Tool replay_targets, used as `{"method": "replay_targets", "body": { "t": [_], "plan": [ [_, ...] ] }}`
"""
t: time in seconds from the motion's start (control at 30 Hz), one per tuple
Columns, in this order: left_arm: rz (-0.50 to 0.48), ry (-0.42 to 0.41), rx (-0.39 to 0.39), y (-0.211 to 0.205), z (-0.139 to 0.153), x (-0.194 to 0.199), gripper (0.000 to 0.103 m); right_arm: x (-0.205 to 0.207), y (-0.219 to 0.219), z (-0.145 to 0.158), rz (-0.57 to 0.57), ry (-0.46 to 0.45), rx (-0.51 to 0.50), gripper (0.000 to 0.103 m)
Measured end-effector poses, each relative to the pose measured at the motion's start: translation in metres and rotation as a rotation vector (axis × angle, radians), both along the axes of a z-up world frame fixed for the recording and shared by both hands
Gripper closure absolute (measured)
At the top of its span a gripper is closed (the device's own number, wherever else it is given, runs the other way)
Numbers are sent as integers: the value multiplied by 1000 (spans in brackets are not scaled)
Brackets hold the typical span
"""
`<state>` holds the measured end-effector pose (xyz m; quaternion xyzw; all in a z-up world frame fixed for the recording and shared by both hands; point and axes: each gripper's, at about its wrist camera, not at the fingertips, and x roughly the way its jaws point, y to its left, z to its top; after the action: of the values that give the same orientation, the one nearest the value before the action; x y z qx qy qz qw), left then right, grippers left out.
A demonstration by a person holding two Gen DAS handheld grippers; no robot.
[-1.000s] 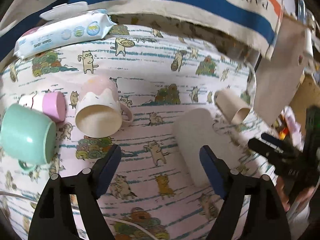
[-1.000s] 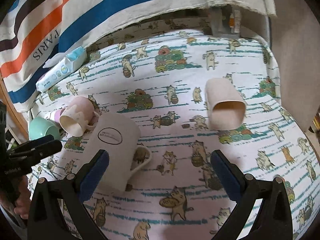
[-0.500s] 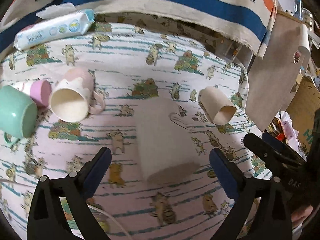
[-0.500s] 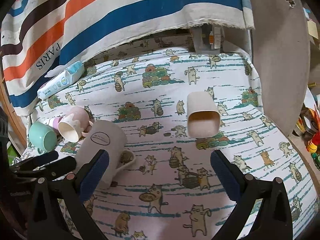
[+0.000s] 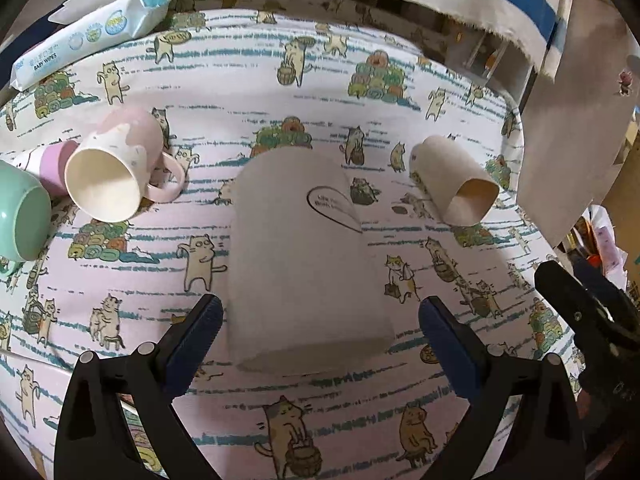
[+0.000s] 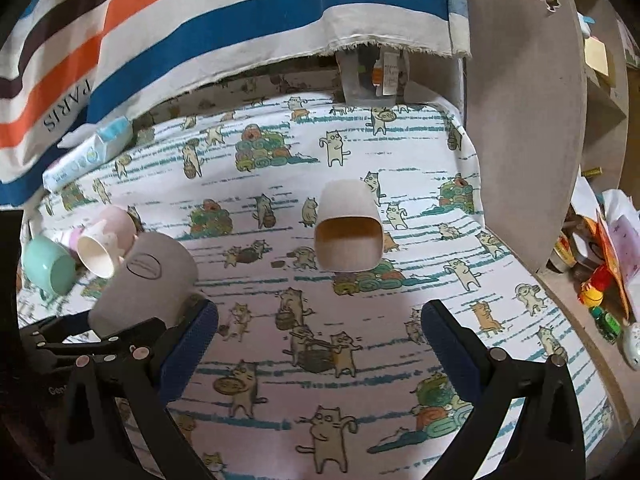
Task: Flip cup upside down
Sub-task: 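Lower the white mug onto the table and open the right tool, then grasp the white logo mug with the left tool and stand it upside down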
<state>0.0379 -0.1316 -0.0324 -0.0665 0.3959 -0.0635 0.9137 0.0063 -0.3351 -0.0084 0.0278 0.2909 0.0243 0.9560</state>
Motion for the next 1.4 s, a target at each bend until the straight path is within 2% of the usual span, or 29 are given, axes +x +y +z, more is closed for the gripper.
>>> {"method": "replay_targets", "body": {
  "t": [0.37, 0.43, 0.5, 0.7, 0.87, 1.07, 1.4],
  "plan": [
    [19, 38, -2, -4, -7, 6, 6, 2, -10, -5, -41, 9, 12, 1],
    [27, 37, 13, -5, -8, 6, 10, 3, -12, -6, -45, 16, 23, 1],
    [39, 32, 25, -4, -9, 7, 25, 3, -12, -6, -48, 20, 22, 1],
    [4, 24, -2, -1, -7, 4, 25, 3, -8, -9, -47, 31, 16, 1],
    [-8, -41, 13, 2, 9, -5, 26, 3, -3, -7, -41, 26, 14, 1],
    [-37, -101, -17, 12, 30, -9, 27, 2, 6, 1, -34, 6, 5, 1],
    [-65, -116, -15, 21, 39, 5, 27, -2, 15, 5, -35, -6, -21, 1]
  ]
}}
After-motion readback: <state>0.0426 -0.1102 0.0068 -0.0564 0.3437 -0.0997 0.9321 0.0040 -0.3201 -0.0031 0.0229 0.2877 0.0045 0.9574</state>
